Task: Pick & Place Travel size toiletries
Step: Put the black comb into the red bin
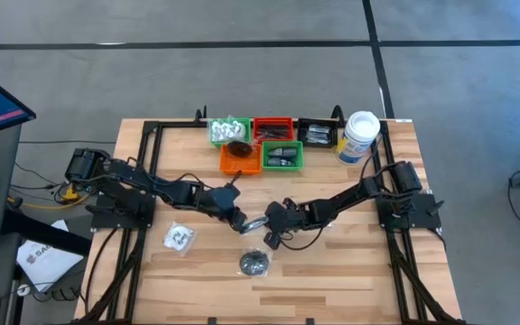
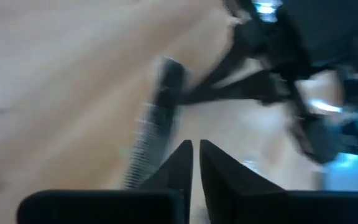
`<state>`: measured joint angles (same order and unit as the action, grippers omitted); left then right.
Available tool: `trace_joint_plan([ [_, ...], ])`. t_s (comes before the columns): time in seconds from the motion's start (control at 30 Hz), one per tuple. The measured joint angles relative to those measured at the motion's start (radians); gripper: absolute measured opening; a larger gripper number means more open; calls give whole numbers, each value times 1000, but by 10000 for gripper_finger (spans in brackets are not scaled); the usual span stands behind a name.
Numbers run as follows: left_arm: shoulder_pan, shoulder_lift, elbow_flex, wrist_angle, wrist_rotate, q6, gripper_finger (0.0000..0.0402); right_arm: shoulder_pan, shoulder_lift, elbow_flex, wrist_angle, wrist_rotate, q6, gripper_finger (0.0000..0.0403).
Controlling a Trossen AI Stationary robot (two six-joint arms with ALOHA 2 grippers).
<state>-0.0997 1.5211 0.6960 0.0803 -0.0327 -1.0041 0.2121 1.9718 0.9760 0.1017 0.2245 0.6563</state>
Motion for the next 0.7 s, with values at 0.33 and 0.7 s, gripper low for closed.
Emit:
trace_joint_plan([
  [0.33,43,64,-156,243,147,-184,107,8,-32,-5,5,69,-56,0],
  [0.7,54,95,-163,304,138,-181,145,-1,-31,-5,7,71,-54,0],
])
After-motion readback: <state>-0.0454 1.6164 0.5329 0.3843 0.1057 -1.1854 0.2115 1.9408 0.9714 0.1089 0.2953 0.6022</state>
